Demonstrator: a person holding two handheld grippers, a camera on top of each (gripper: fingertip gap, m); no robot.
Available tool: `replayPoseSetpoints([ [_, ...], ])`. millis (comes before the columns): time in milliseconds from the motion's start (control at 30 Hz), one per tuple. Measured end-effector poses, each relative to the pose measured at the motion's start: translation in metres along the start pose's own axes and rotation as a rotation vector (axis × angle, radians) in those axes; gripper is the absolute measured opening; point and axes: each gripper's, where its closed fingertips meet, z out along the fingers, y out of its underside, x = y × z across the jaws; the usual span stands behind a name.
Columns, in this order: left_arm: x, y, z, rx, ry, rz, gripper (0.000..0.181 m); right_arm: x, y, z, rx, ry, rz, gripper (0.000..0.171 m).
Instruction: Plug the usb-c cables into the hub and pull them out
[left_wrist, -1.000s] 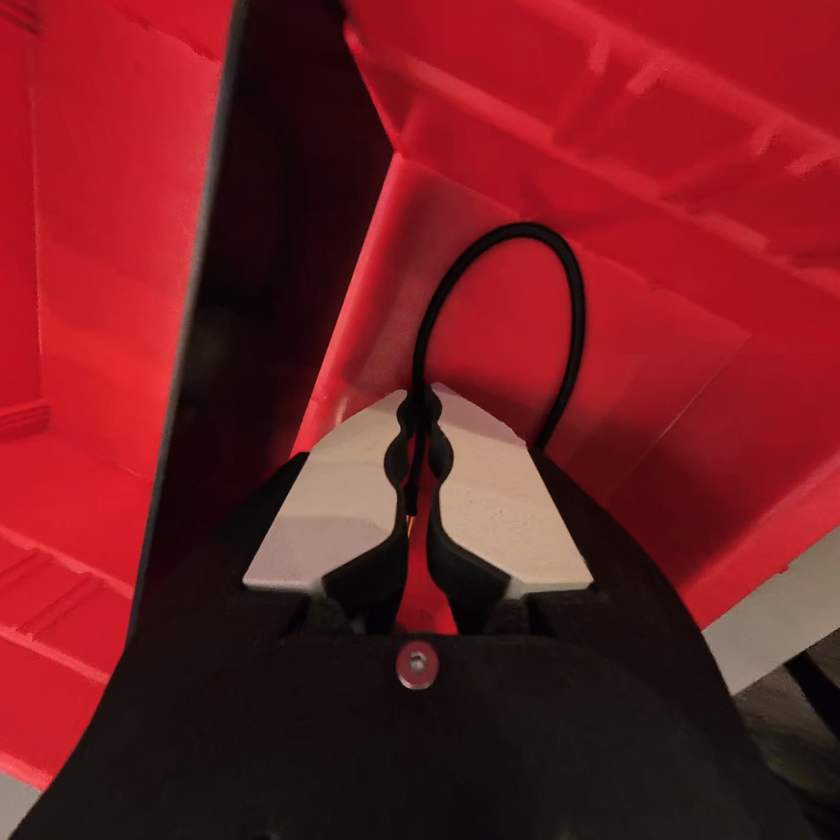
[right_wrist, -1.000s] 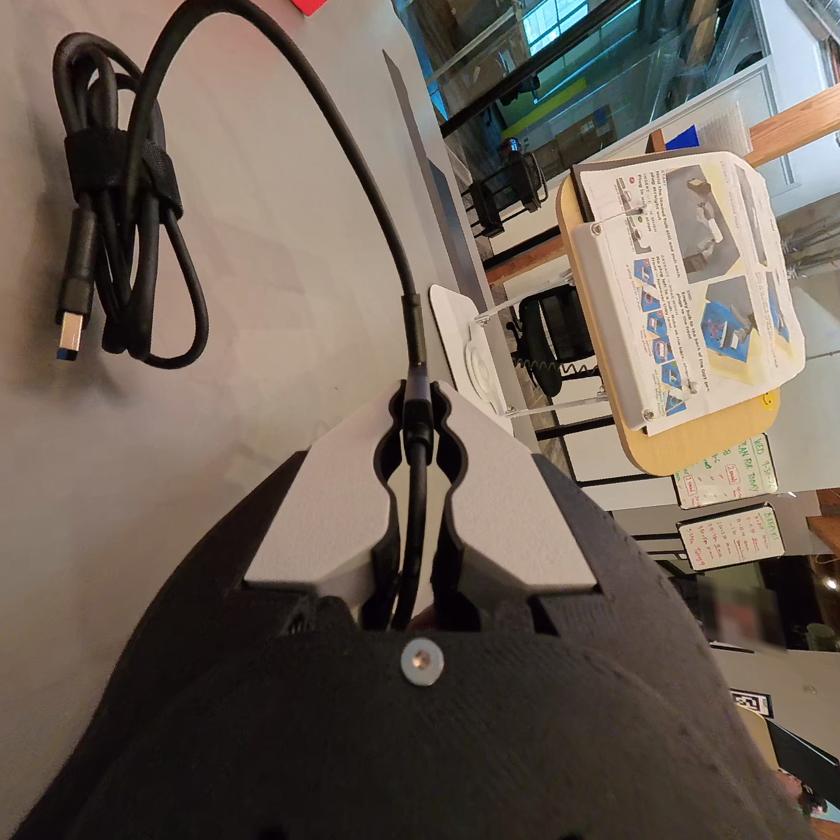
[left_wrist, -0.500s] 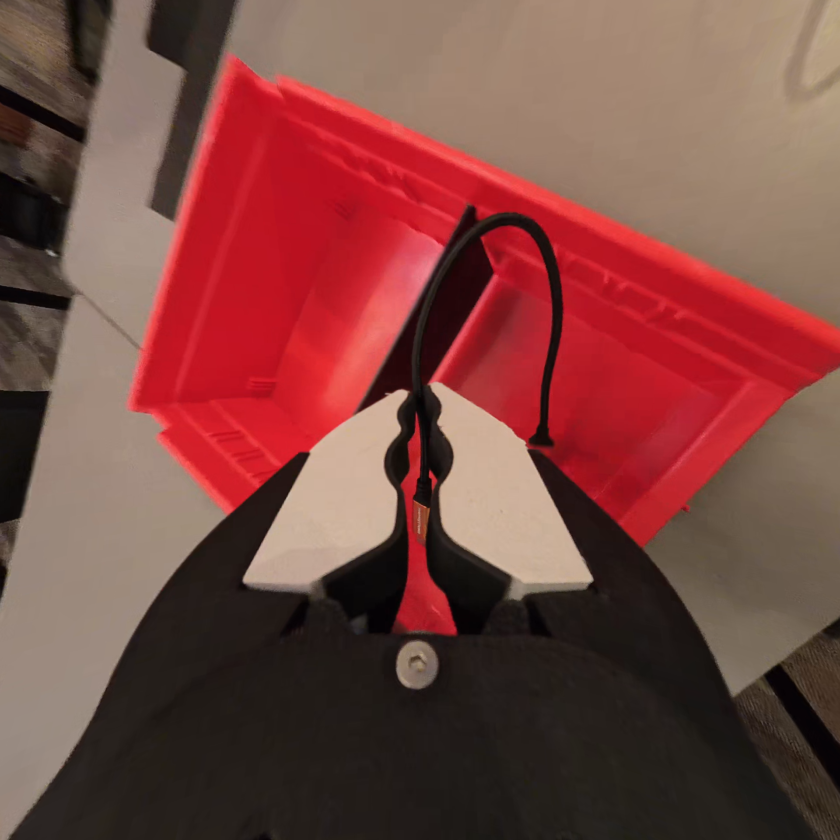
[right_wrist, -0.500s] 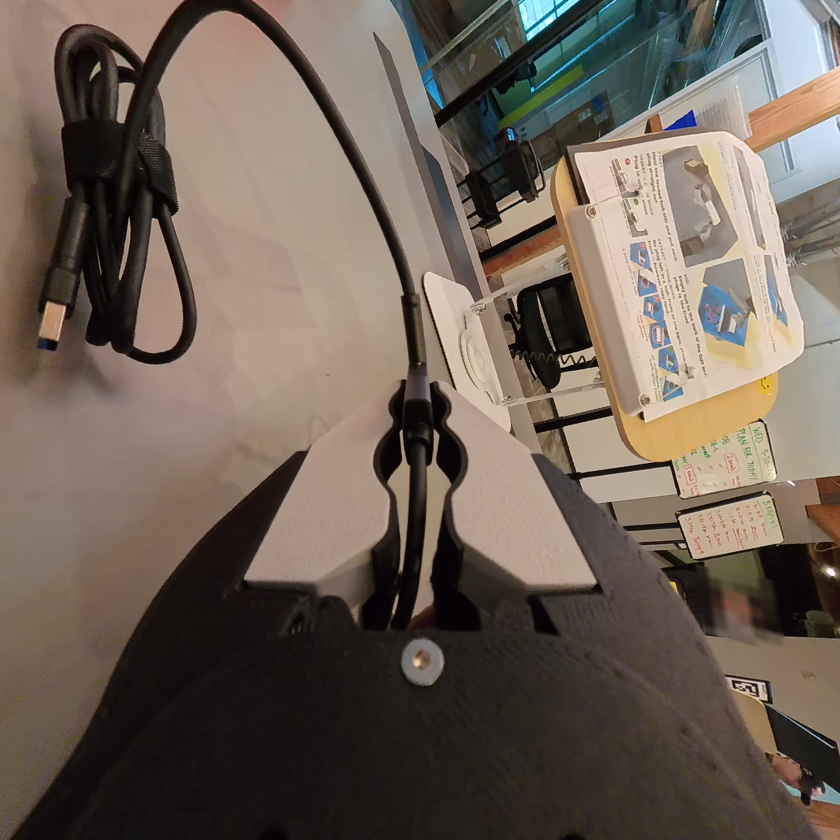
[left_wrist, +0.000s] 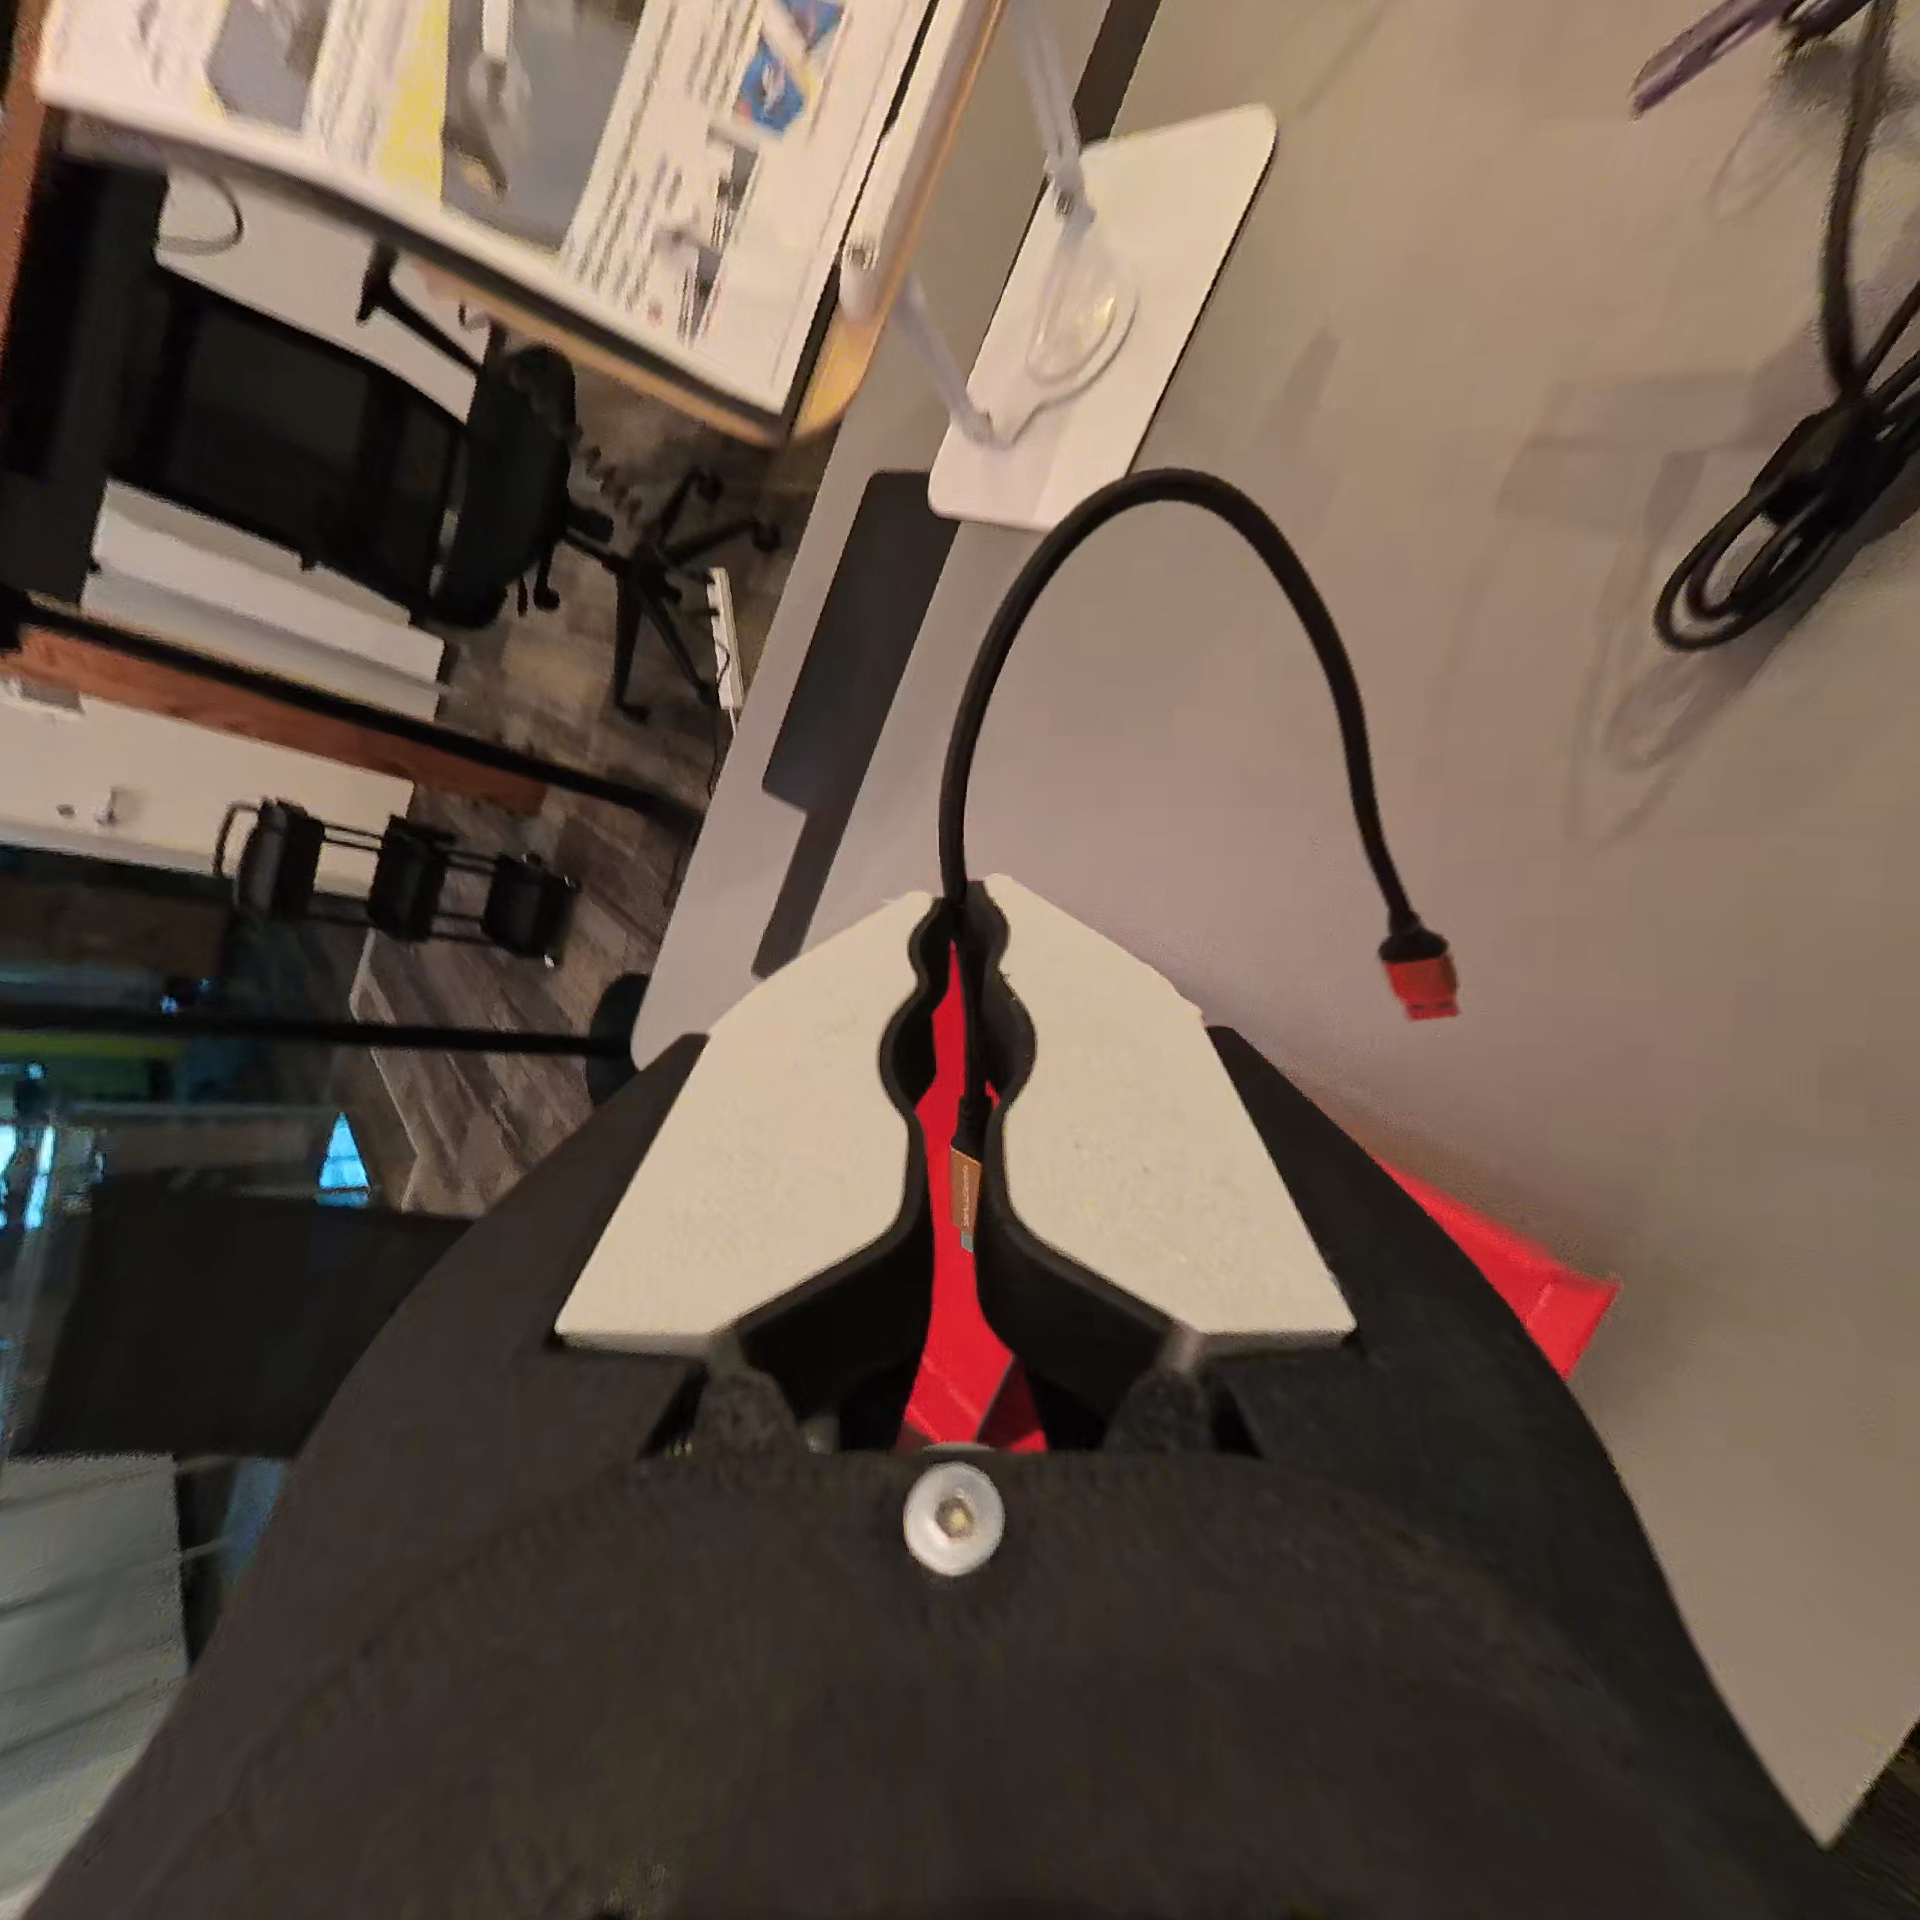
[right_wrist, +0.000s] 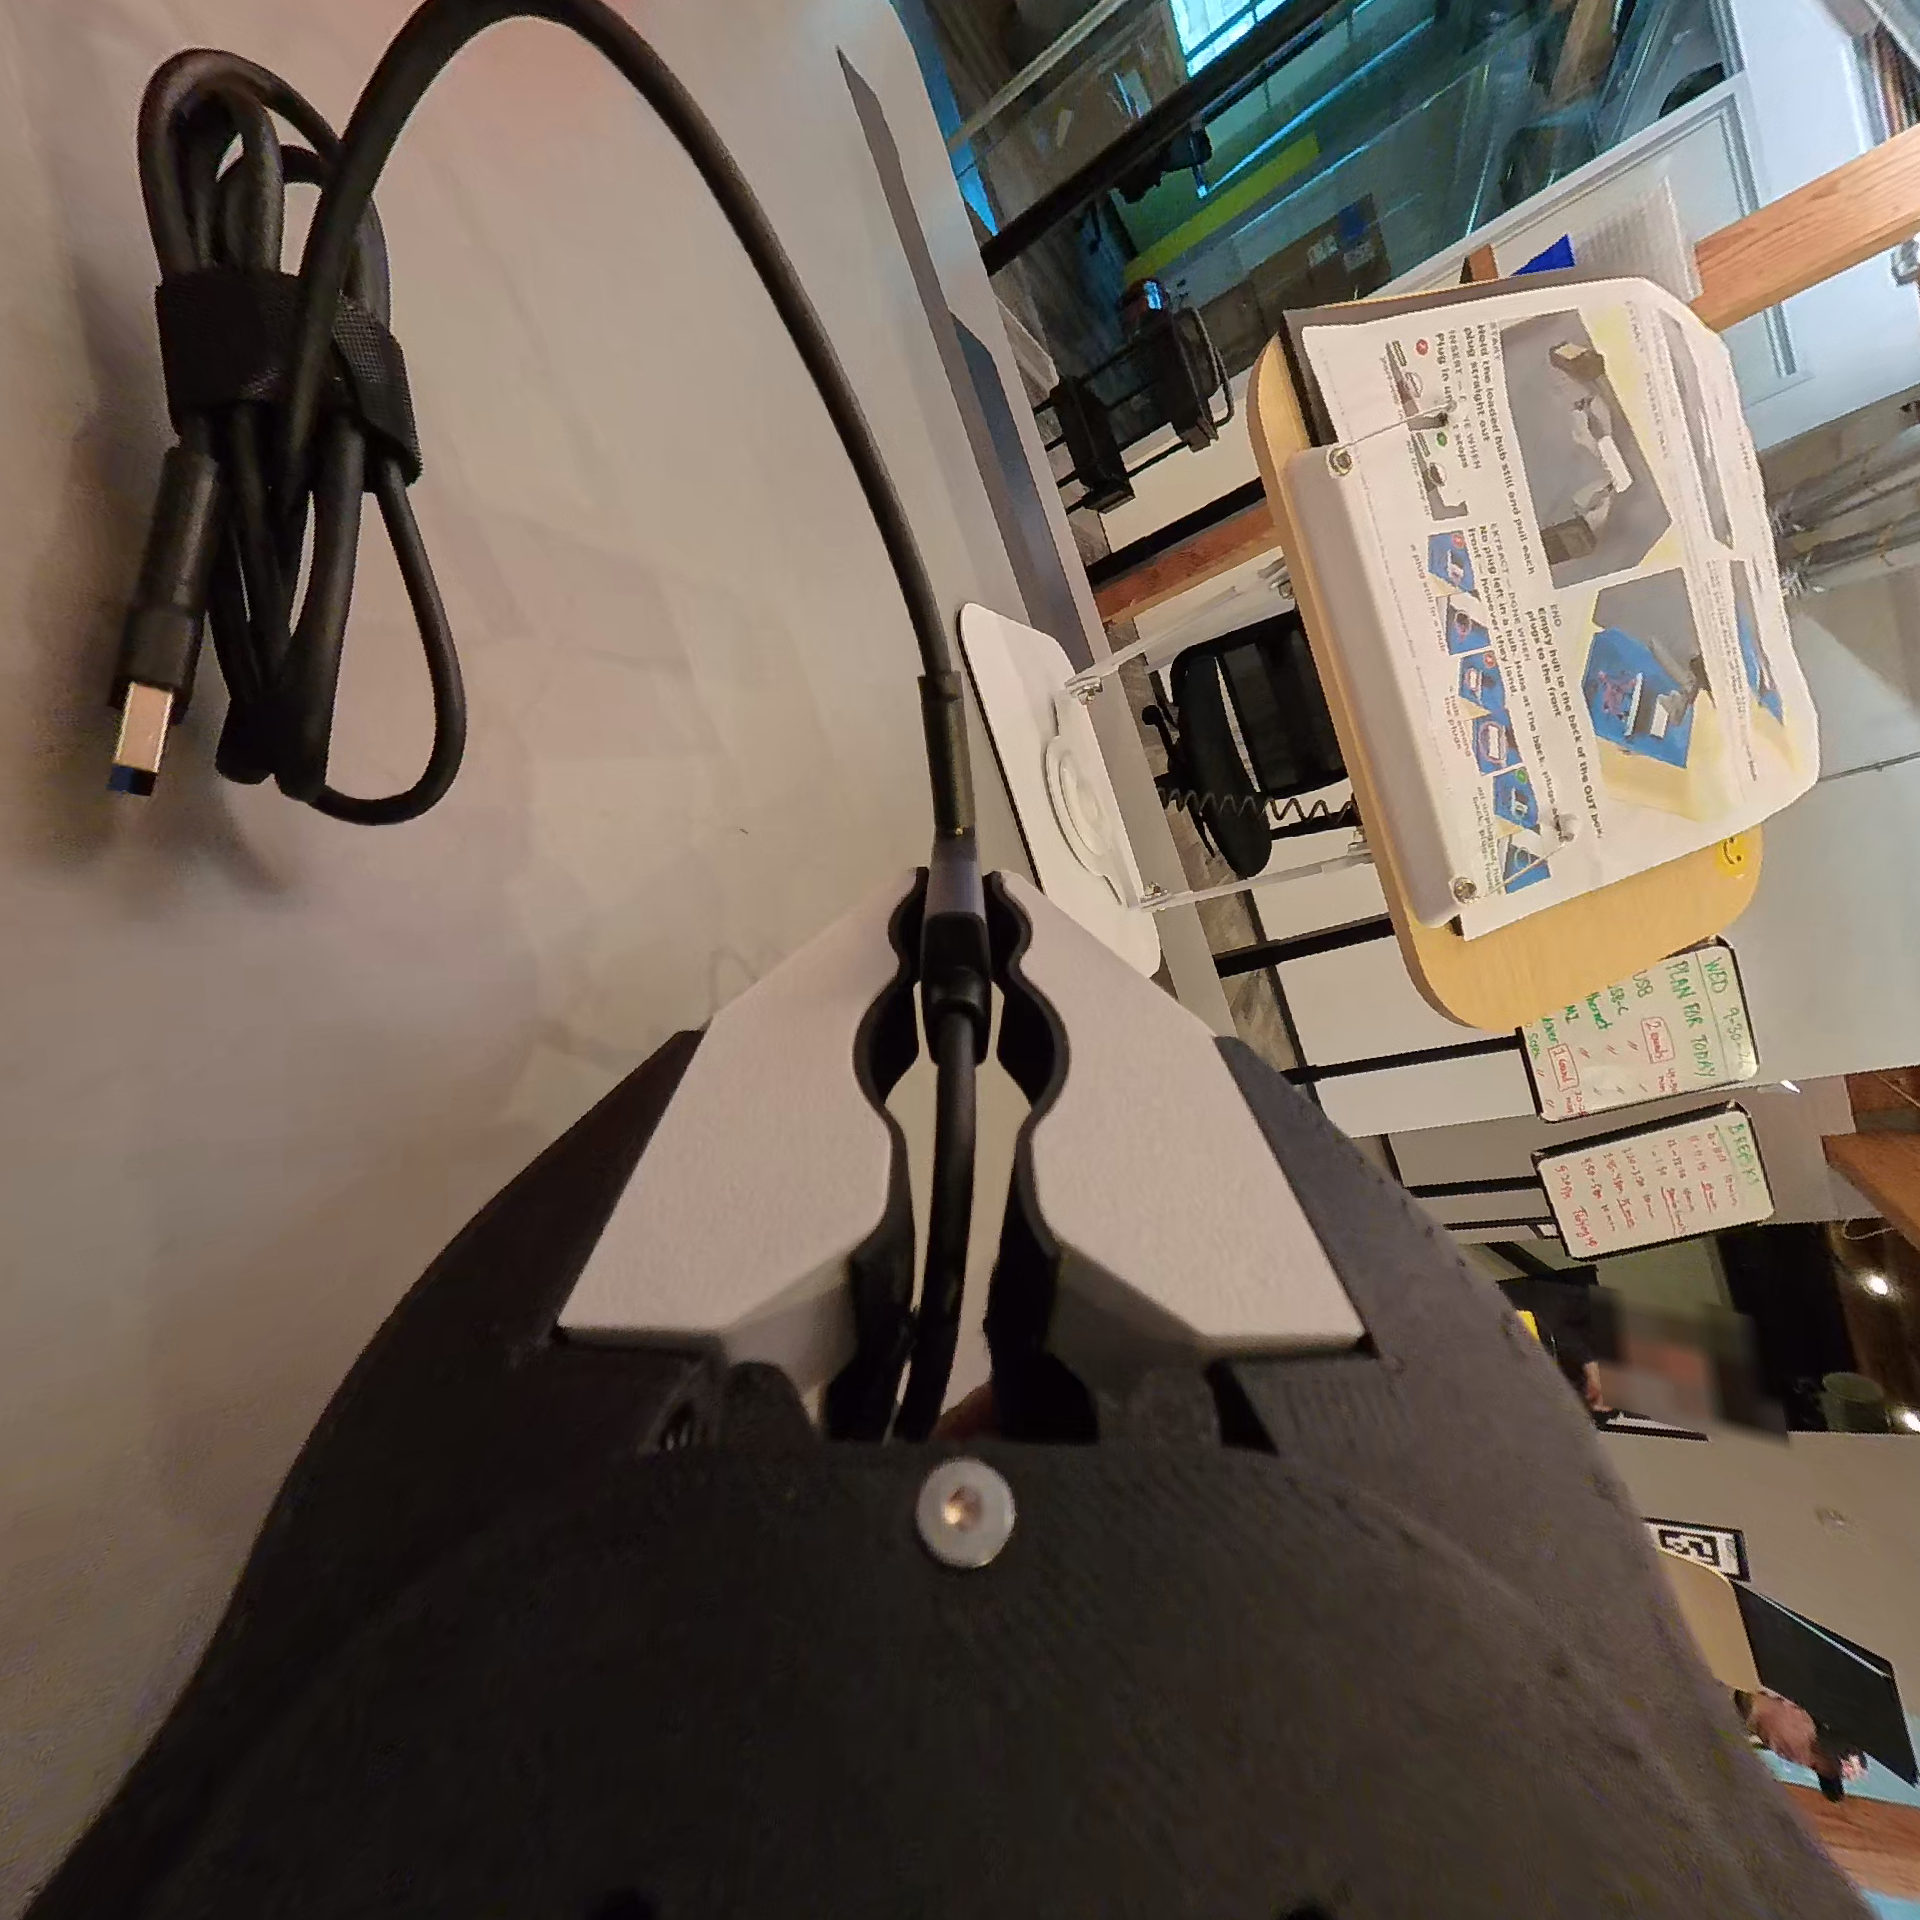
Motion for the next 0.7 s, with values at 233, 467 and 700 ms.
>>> replayPoseSetpoints([
  [233, 0.046, -0.051, 0.048, -0.009, 0.129, 0.045, 0.002, -0.004, 0.0, 0.0, 0.002, 0.002, -0.013, 0.006],
  [467, 0.115, -0.034, 0.131, -0.179, 0.268, -0.02, 0.002, -0.006, 0.004, -0.002, 0.0, 0.0, -0.014, 0.006],
  [700, 0.154, -0.003, 0.185, -0.305, 0.35, -0.229, 0.002, -0.007, 0.008, 0.0, -0.005, -0.004, -0.009, 0.006],
])
